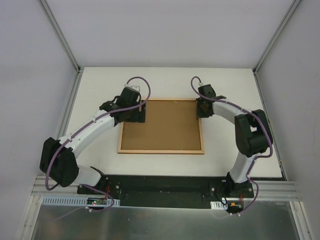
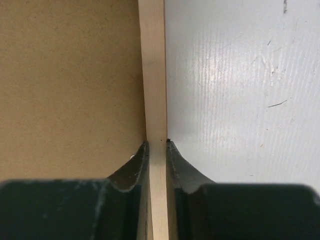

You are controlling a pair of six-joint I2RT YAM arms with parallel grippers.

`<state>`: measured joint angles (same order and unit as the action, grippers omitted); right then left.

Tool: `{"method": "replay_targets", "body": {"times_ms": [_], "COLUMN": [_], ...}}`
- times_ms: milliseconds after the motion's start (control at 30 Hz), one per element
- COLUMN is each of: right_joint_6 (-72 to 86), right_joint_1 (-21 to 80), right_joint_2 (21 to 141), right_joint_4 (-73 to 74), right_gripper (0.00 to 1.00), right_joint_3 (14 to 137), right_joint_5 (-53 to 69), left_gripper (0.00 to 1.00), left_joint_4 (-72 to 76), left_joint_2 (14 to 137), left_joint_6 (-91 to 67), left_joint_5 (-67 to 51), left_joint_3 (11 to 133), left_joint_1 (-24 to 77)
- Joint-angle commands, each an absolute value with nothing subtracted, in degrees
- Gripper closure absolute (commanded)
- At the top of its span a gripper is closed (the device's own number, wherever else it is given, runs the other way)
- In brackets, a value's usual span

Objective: Put the photo into the frame
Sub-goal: Press the fastener onto the backboard, then pick up the photo frame from the center of the board.

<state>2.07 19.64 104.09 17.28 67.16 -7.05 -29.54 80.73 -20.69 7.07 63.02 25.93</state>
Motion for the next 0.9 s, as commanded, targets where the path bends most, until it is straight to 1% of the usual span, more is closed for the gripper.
{"method": "replay_targets", "body": {"times_ms": [0,33,100,233,333,433,533,667,767,867], "right_joint_6": [3.4,3.5,3.6,4.6,5.1,5.0,5.2,5.1,4.7,4.0], "right_joint_1": [19.3,19.2,19.2,17.9,17.1,16.8,16.8,16.9,17.2,17.7], "right_joint_2": [102.1,102.1,102.1,101.8,101.8,102.5,103.4,104.3,104.6,105.5], "right_joint_4": [20.7,20.7,20.3,18.3,18.0,19.0,19.9,20.7,21.3,22.9], "right_gripper": [0.74,0.67,0.58,0.55,0.55,0.55,0.57,0.68,0.73,0.72], "right_joint_3": [66.9,66.9,66.9,66.4,66.9,68.5,70.0,70.8,70.8,71.6], "right_joint_5": [-5.5,-5.4,-5.1,-1.7,-1.6,-2.5,-2.8,-2.9,-3.1,-3.1], "left_gripper": [0.25,0.25,0.23,0.21,0.19,0.17,0.14,0.13,0.12,0.13], "left_joint_4": [-28.2,-27.9,-27.8,-27.6,-27.6,-27.6,-26.8,-24.1,-22.2,-17.7], "left_joint_2": [76.1,75.4,74.7,75.7,77.7,80.7,84.1,87.6,88.6,88.2], "left_joint_6": [-23.9,-24.5,-26.4,-28.6,-28.6,-27.8,-26.2,-20.2,-16.2,-11.1], "left_joint_5": [12.6,14.5,17.5,22.3,27.0,31.5,32.7,34.3,29.4,27.2], "left_joint_3": [60.2,59.3,58.5,57.1,57.0,57.4,58.4,60.4,62.0,60.9], "left_joint_1": [37.2,39.5,43.4,50.9,56.8,61.4,63.5,68.1,69.7,72.1]}}
